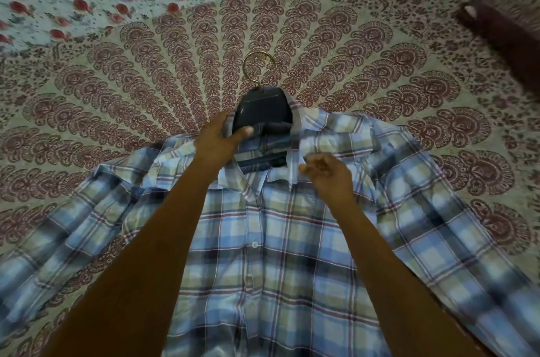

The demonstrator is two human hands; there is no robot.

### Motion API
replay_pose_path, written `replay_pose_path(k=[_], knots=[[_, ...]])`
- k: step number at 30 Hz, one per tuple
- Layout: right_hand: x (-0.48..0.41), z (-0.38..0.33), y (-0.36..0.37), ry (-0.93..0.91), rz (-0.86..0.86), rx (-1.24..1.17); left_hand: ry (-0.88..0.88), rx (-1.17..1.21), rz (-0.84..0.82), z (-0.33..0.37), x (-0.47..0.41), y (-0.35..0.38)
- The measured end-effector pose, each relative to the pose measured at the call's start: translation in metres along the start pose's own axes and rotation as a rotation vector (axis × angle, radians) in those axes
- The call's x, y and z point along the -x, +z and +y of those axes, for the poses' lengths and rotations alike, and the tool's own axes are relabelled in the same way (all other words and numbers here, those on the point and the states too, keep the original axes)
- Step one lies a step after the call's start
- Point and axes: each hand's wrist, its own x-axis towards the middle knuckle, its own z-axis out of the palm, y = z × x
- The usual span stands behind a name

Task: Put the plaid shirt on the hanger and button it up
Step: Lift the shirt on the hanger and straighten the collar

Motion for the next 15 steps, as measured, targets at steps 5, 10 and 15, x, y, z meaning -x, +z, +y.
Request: replay_pose_path(k=[5,10,15], knots=[[0.002,-0.023,-0.011,-0.491,0.26,0.316,0.08,0.042,-0.028,0.004,0.01,-0.006],[0.007,-0.045,-0.01,-0.59,-0.001,0.412,0.17,0.04,-0.058,0.03,0.035,-0.035],[0.047,-0.08,-0.018,-0.657,-0.03,0.556,0.203,-0.022,-0.089,0.064,0.076,-0.08]])
